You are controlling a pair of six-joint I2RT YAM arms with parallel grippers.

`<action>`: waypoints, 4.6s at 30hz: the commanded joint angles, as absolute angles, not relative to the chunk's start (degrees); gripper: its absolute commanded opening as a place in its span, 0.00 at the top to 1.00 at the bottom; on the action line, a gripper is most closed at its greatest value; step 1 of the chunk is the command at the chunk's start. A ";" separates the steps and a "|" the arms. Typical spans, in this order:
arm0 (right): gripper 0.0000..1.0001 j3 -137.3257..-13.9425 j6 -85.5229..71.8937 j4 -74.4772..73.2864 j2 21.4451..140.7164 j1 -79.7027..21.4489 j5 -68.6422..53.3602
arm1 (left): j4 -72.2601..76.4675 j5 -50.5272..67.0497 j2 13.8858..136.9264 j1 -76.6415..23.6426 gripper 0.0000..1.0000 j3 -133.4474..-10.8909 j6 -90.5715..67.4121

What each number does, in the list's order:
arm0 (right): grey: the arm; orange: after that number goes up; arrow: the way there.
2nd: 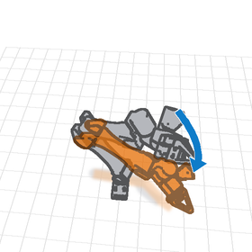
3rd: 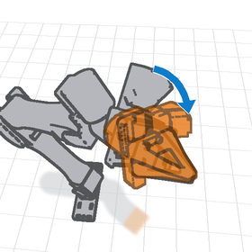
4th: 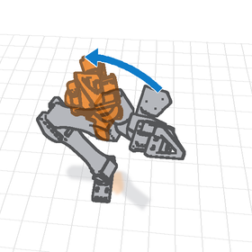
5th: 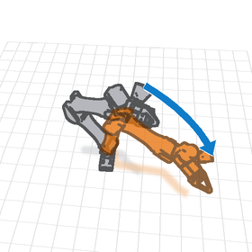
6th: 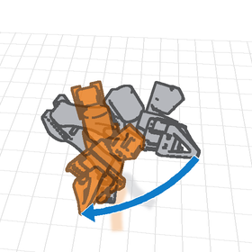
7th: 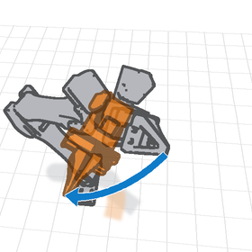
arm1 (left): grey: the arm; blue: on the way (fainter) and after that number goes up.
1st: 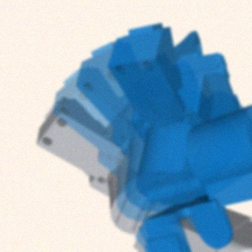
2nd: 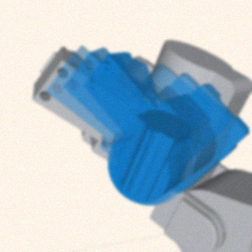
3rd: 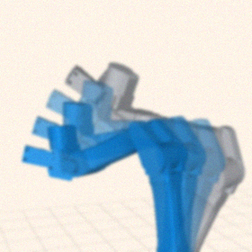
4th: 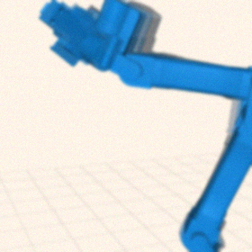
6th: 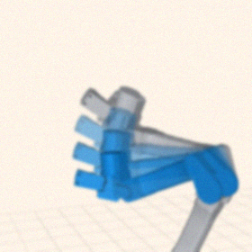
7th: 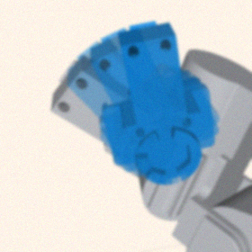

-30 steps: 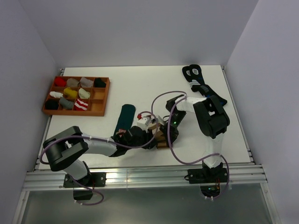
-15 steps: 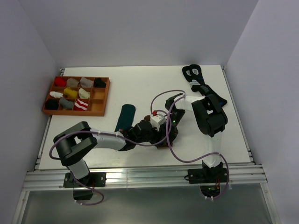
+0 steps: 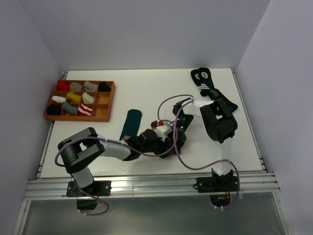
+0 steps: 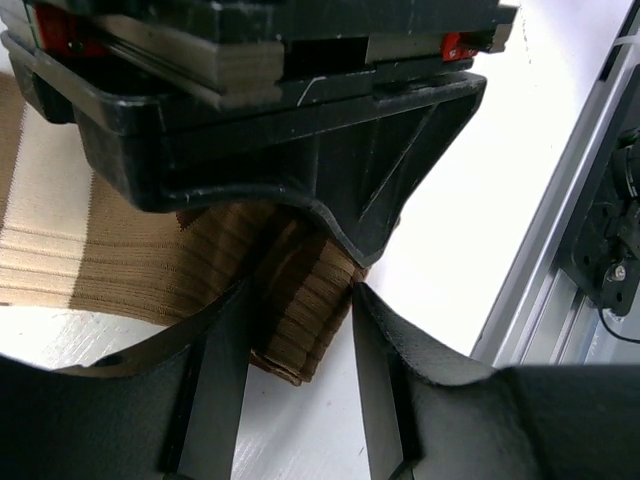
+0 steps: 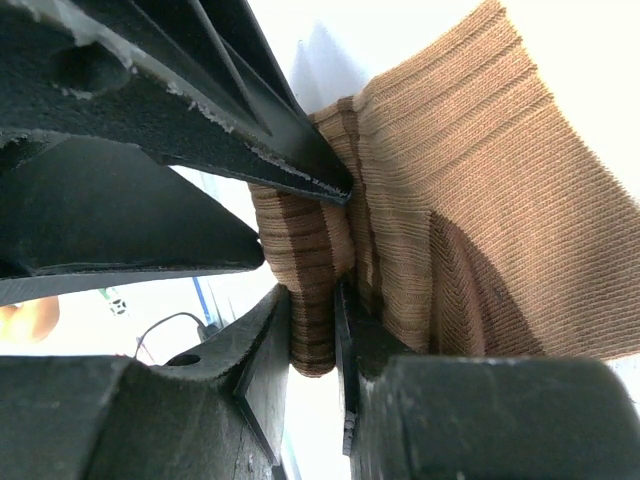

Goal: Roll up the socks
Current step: Roll the sock at the center of the board.

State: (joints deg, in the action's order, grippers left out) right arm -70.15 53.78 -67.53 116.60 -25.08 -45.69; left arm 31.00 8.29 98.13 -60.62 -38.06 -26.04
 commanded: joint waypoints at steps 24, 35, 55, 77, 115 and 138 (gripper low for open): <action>0.56 -63.20 40.35 -49.58 97.92 -20.75 -45.00 | 54.22 15.11 104.06 -60.64 1.00 -25.31 -41.83; 0.44 -65.04 38.24 -48.78 103.36 -20.48 -42.46 | 54.93 15.29 104.24 -60.64 1.00 -24.17 -43.51; 0.40 -79.80 28.21 -42.19 116.37 -24.78 -35.78 | 55.81 17.84 105.47 -60.64 1.00 -25.49 -43.33; 0.78 -79.90 23.29 -38.94 116.38 -29.89 -24.00 | 50.63 21.97 105.99 -60.64 1.00 -28.03 -46.05; 0.46 -69.88 19.16 -25.31 102.32 -19.17 -24.87 | 17.84 40.87 111.62 -51.94 1.00 -44.12 -56.95; 0.48 -40.00 59.67 -41.83 65.57 -16.78 -39.81 | 7.74 44.30 118.74 -48.69 1.00 -52.12 -54.23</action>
State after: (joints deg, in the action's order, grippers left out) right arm -41.52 51.72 -39.00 67.68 -15.09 -38.13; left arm 14.61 50.00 115.57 -48.88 -52.01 -57.74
